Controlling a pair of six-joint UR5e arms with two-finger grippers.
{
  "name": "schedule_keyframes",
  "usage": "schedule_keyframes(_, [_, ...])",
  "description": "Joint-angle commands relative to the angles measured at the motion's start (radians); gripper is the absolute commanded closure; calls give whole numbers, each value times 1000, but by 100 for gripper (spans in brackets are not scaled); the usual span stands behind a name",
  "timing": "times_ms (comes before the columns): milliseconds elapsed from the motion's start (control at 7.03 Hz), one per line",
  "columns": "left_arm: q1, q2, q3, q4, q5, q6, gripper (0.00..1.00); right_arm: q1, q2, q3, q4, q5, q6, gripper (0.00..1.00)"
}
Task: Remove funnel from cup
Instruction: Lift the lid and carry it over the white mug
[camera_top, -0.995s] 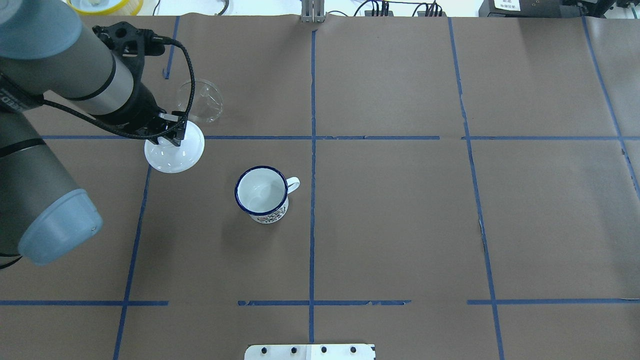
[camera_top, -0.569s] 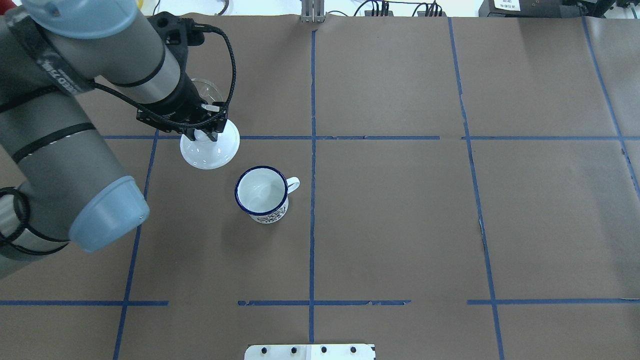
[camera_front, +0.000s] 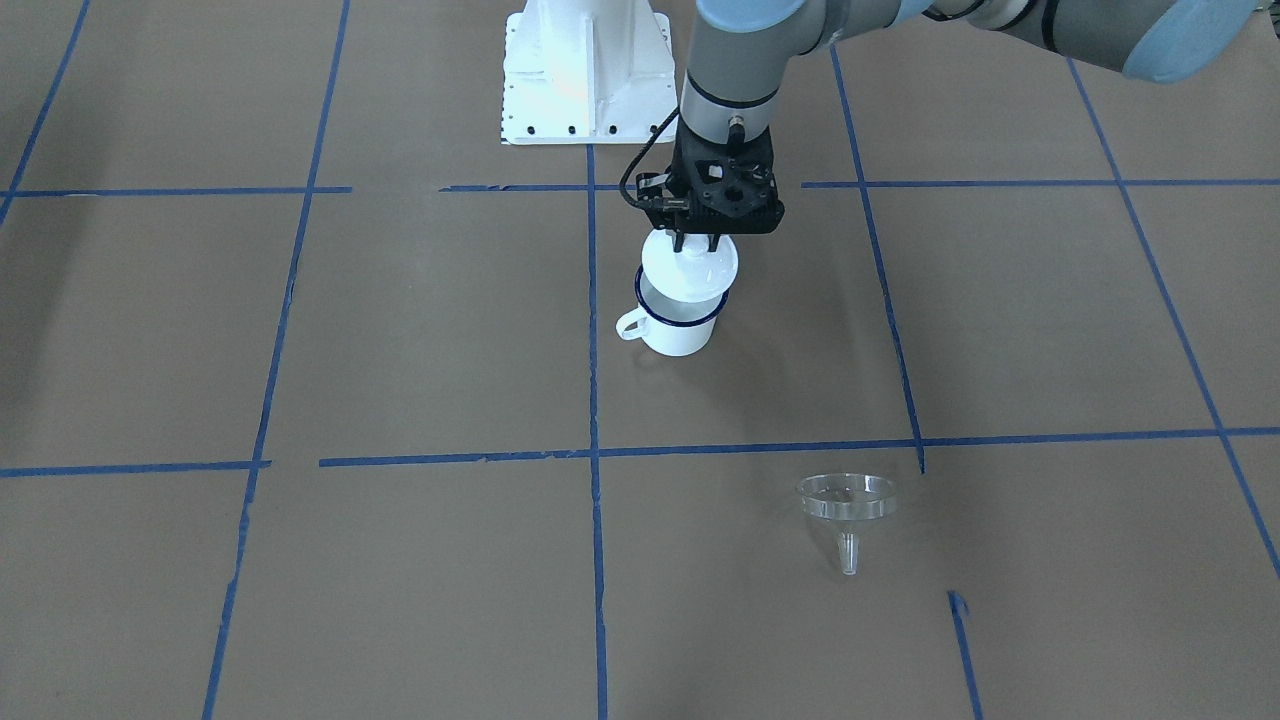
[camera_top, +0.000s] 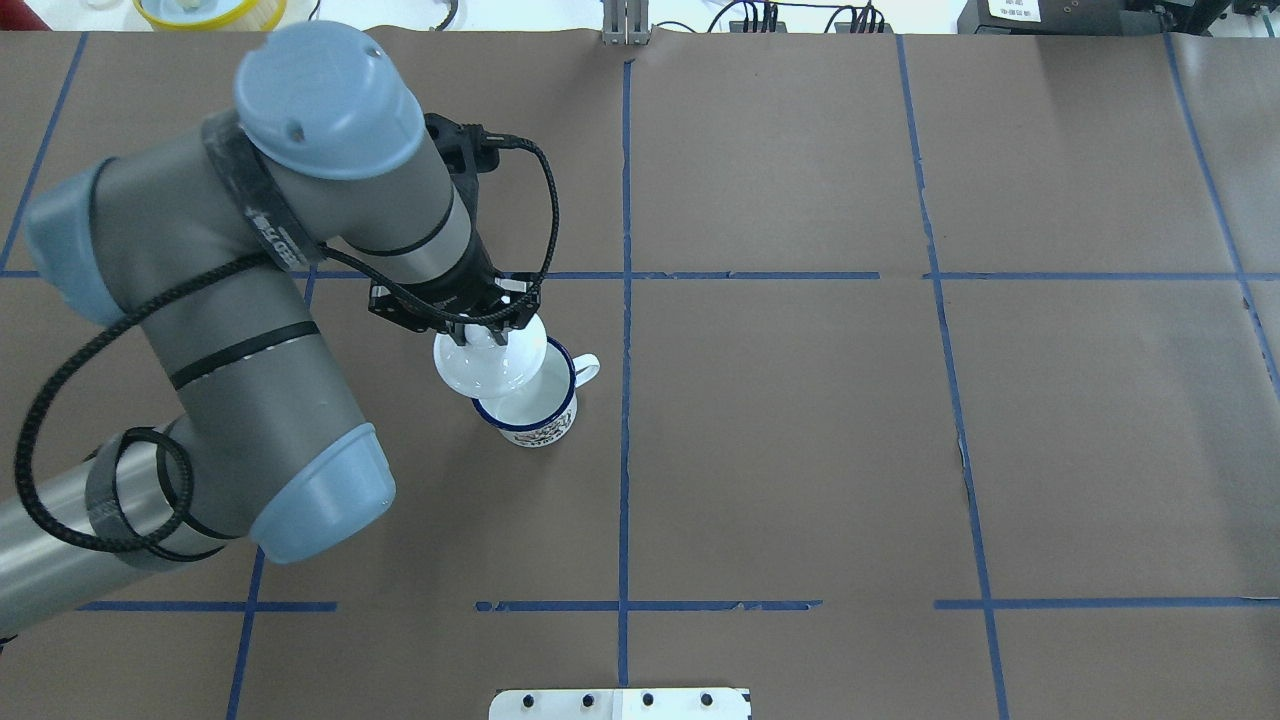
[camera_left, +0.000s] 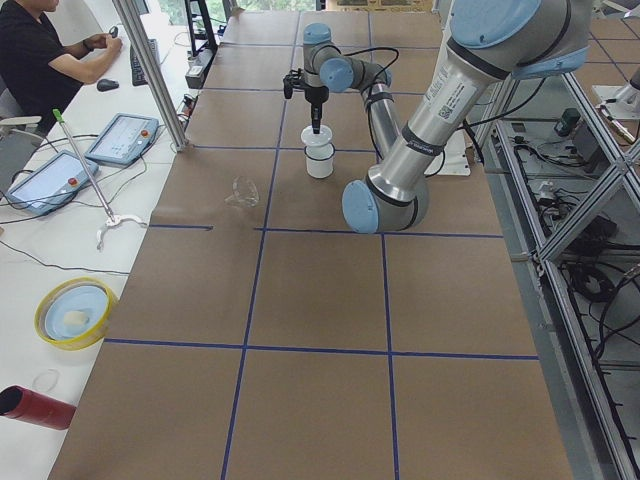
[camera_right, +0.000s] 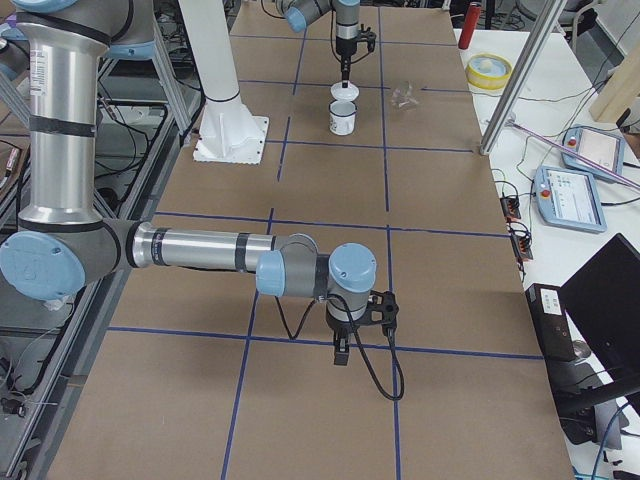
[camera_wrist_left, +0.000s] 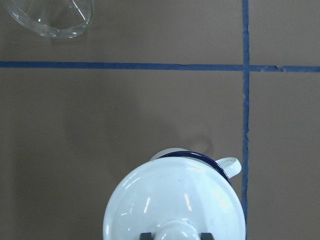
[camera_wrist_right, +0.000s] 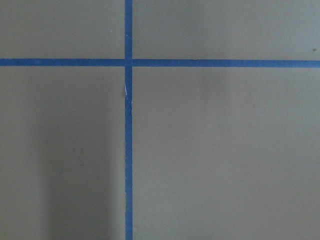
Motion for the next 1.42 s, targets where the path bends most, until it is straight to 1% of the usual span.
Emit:
schedule_keyframes(0, [15,-5,42,-28,17,-8,100,0,1,0,0,0,0,0])
schedule_keyframes(711, [17,24,31,-31,15,-5,100,0,-1,0,0,0,0,0])
schedule_keyframes(1279, [33,16,42,-43,14,-7,100,0,-1,0,0,0,0,0])
